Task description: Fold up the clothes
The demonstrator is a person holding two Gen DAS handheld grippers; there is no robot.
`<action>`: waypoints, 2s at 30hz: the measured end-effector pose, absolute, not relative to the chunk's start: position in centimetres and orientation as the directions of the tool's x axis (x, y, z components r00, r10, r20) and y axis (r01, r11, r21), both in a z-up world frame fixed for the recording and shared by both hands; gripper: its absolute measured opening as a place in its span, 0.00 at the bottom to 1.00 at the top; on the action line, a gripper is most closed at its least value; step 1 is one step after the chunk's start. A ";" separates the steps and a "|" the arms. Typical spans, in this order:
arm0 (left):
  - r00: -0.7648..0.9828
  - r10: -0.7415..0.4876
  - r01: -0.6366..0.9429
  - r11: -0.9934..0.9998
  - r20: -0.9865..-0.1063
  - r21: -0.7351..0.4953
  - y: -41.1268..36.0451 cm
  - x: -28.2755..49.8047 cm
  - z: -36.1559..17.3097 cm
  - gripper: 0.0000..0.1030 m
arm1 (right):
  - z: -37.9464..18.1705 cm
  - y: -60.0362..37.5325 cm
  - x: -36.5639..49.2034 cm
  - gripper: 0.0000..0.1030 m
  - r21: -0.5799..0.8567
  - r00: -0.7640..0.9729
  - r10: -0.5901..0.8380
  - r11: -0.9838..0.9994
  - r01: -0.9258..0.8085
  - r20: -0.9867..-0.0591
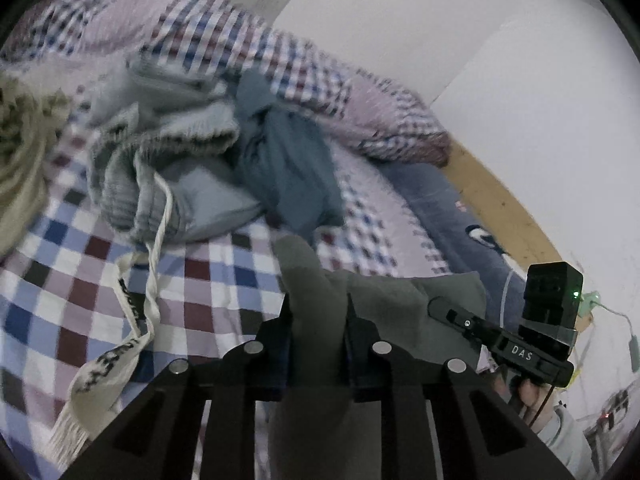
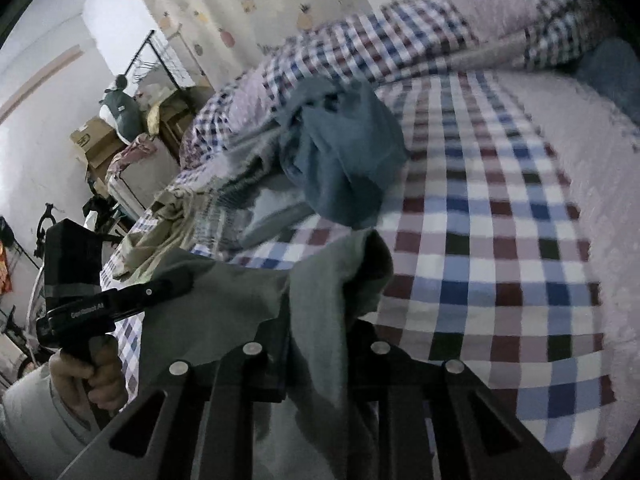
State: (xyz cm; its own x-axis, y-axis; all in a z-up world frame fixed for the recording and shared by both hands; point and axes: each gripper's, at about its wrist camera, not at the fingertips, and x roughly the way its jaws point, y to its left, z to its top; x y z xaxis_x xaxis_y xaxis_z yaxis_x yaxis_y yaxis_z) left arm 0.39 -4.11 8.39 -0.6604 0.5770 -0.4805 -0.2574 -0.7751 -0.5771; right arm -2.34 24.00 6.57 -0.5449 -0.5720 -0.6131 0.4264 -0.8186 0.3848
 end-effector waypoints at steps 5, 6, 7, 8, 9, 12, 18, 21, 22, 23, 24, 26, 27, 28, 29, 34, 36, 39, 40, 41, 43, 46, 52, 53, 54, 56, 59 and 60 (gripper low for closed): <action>-0.717 0.579 -0.337 -0.775 -0.388 -0.535 -5.4 5.7 12.3 0.18 | 11.0 23.5 2.3 0.18 0.340 -0.635 -0.564 -0.826 0.450 -0.528; -0.724 0.580 -0.342 -0.772 -0.373 -0.536 -5.9 7.0 12.9 0.18 | 12.1 23.2 3.5 0.17 0.329 -0.652 -0.562 -0.827 0.455 -0.509; -0.731 0.582 -0.344 -0.766 -0.356 -0.544 -6.5 8.3 13.5 0.18 | 13.2 22.9 4.8 0.17 0.318 -0.669 -0.560 -0.828 0.461 -0.489; -0.738 0.583 -0.347 -0.759 -0.340 -0.551 -7.0 9.6 14.0 0.18 | 14.1 22.7 6.0 0.17 0.314 -0.679 -0.562 -0.827 0.466 -0.472; -0.745 0.579 -0.345 -0.759 -0.331 -0.552 -7.5 10.7 14.5 0.17 | 15.1 22.4 7.4 0.17 0.314 -0.687 -0.567 -0.824 0.473 -0.455; -0.776 0.556 -0.336 -0.764 -0.298 -0.551 -10.1 14.8 16.9 0.17 | 18.1 20.6 11.1 0.16 0.287 -0.706 -0.568 -0.823 0.490 -0.423; -0.855 0.480 -0.313 -0.780 -0.197 -0.541 -18.2 21.1 22.3 0.17 | 24.1 14.5 17.3 0.15 0.241 -0.685 -0.635 -0.771 0.589 -0.357; -0.899 0.410 -0.279 -0.806 -0.152 -0.522 -23.6 24.4 25.0 0.17 | 27.0 9.8 19.5 0.15 0.214 -0.653 -0.688 -0.723 0.657 -0.318; -0.913 0.379 -0.258 -0.821 -0.148 -0.509 -25.4 25.5 25.8 0.17 | 27.7 8.3 20.1 0.15 0.210 -0.641 -0.704 -0.706 0.676 -0.306; -0.928 0.343 -0.233 -0.839 -0.146 -0.492 -27.2 26.6 26.6 0.17 | 28.4 6.8 20.6 0.15 0.205 -0.628 -0.721 -0.689 0.695 -0.295; -0.941 0.306 -0.203 -0.855 -0.147 -0.477 -29.1 27.6 27.2 0.17 | 29.0 5.0 21.1 0.15 0.203 -0.612 -0.738 -0.670 0.714 -0.284; -0.961 0.230 -0.135 -0.877 -0.156 -0.461 -33.1 29.6 28.1 0.17 | 29.8 0.8 22.0 0.15 0.205 -0.574 -0.774 -0.628 0.751 -0.266; -0.968 0.191 -0.099 -0.886 -0.163 -0.453 -35.0 30.5 28.5 0.17 | 30.0 -1.5 22.5 0.15 0.210 -0.551 -0.793 -0.603 0.769 -0.258; -0.974 0.142 -0.052 -0.897 -0.175 -0.438 -37.2 31.5 28.8 0.17 | 30.2 -3.8 23.0 0.15 0.215 -0.528 -0.812 -0.578 0.787 -0.250; -0.977 0.102 -0.014 -0.903 -0.185 -0.429 -39.0 32.3 29.0 0.17 | 30.4 -6.1 23.5 0.15 0.220 -0.503 -0.829 -0.552 0.804 -0.242; -0.972 -0.054 0.147 -0.899 -0.229 -0.413 -47.5 34.8 29.2 0.16 | 29.4 -17.4 25.4 0.15 0.254 -0.389 -0.890 -0.443 0.860 -0.238; -0.963 -0.092 0.194 -0.889 -0.255 -0.414 -50.5 34.7 28.9 0.16 | 28.7 -21.4 25.9 0.15 0.264 -0.353 -0.903 -0.412 0.872 -0.244; -0.942 -0.137 0.259 -0.875 -0.305 -0.409 -54.9 33.9 28.1 0.16 | 27.3 -27.2 26.3 0.15 0.294 -0.311 -0.913 -0.384 0.875 -0.265; -0.934 -0.149 0.279 -0.871 -0.323 -0.404 -56.1 33.4 27.7 0.16 | 26.8 -29.1 26.2 0.15 0.316 -0.298 -0.914 -0.379 0.870 -0.277; -0.927 -0.159 0.295 -0.868 -0.340 -0.399 -57.1 32.9 27.2 0.16 | 26.3 -30.9 26.0 0.15 0.339 -0.285 -0.914 -0.375 0.863 -0.288; -0.906 -0.178 0.333 -0.860 -0.384 -0.388 -59.2 31.2 26.0 0.16 | 25.3 -34.0 25.1 0.15 0.373 -0.264 -0.914 -0.371 0.850 -0.309; -0.865 -0.197 0.387 -0.846 -0.462 -0.365 -62.2 27.5 23.8 0.16 | 23.6 -37.6 23.4 0.15 0.410 -0.242 -0.907 -0.378 0.830 -0.345; -0.774 -0.189 0.440 -0.847 -0.604 -0.298 -66.0 16.9 17.8 0.17 | 18.3 -44.4 16.5 0.15 0.448 -0.239 -0.851 -0.461 0.766 -0.467; -0.763 -0.181 0.441 -0.847 -0.621 -0.296 -66.6 15.2 16.9 0.16 | 17.5 -45.2 15.0 0.15 0.440 -0.252 -0.838 -0.483 0.757 -0.484; -0.754 -0.171 0.441 -0.847 -0.634 -0.297 -67.1 13.7 16.0 0.16 | 16.6 -45.9 13.4 0.15 0.439 -0.259 -0.825 -0.502 0.745 -0.503; -0.728 -0.165 0.448 -0.849 -0.666 -0.279 -67.9 10.7 14.3 0.17 | 14.9 -46.9 10.3 0.15 0.438 -0.266 -0.802 -0.532 0.724 -0.534; -0.688 -0.169 0.464 -0.850 -0.706 -0.248 -68.2 7.7 12.3 0.20 | 12.4 -47.6 5.9 0.15 0.423 -0.267 -0.767 -0.567 0.706 -0.583; -0.674 -0.170 0.469 -0.851 -0.719 -0.238 -68.2 6.8 11.7 0.21 | 11.6 -47.6 4.7 0.15 0.417 -0.267 -0.756 -0.577 0.702 -0.597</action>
